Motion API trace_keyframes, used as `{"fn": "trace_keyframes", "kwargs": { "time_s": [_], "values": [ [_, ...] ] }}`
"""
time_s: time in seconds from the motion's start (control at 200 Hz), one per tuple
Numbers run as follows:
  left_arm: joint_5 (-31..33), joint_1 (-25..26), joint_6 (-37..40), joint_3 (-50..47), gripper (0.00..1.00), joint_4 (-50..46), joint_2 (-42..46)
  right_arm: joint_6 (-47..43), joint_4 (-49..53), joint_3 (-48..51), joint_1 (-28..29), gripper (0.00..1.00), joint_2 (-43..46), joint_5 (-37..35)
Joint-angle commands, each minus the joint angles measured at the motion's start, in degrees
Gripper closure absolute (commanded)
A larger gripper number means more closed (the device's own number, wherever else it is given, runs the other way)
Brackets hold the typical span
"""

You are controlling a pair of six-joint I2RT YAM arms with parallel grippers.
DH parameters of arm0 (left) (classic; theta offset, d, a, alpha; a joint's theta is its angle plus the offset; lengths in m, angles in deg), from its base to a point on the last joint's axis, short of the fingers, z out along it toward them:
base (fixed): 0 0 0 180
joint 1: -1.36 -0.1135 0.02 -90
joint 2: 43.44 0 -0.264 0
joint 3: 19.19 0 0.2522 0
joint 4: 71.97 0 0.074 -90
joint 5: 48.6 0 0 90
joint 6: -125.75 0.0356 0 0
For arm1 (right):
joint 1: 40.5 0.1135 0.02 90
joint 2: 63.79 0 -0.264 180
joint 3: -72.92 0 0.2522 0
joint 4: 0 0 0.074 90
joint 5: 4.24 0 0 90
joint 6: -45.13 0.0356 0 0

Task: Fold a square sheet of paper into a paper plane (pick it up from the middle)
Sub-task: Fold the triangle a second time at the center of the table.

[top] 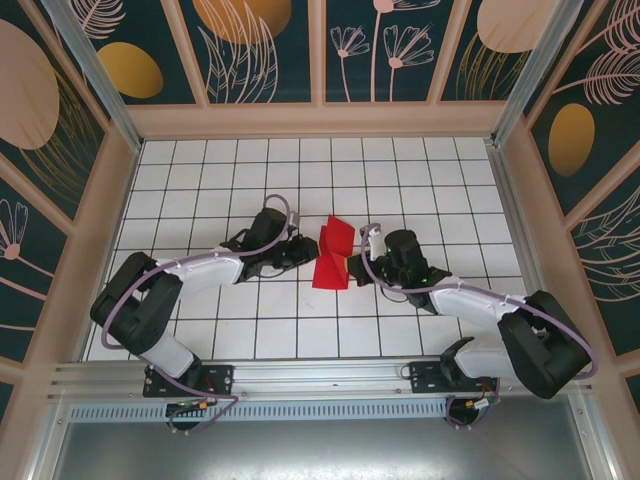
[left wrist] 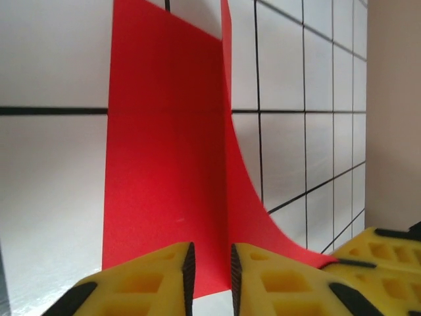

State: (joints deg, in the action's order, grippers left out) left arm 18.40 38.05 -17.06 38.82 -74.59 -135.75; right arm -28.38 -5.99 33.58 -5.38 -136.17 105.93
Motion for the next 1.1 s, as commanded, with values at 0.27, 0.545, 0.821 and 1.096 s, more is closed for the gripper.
{"fn": "trace_keyframes", "kwargs": {
  "time_s": [0.27,0.545,0.821,1.096],
  "values": [
    [-2.48,3.99,0.82,2.87,0.83,-0.60,-8.03,1.99,-0.64,-2.07,-3.43,0.99,-7.08,6.81],
    [-1.85,5.13,-0.44,2.03,0.87,-1.18,-9.85,1.97,-0.60,-3.12,-3.47,1.00,-9.60,7.89],
    [0.71,5.53,1.05,1.54,0.88,-5.77,-10.52,1.40,0.30,-4.16,-3.39,1.00,-11.07,7.98],
    [7.78,5.50,3.32,3.04,0.91,-11.32,-11.12,0.84,2.25,-6.70,-3.46,1.00,-13.01,9.24]
  ]
}}
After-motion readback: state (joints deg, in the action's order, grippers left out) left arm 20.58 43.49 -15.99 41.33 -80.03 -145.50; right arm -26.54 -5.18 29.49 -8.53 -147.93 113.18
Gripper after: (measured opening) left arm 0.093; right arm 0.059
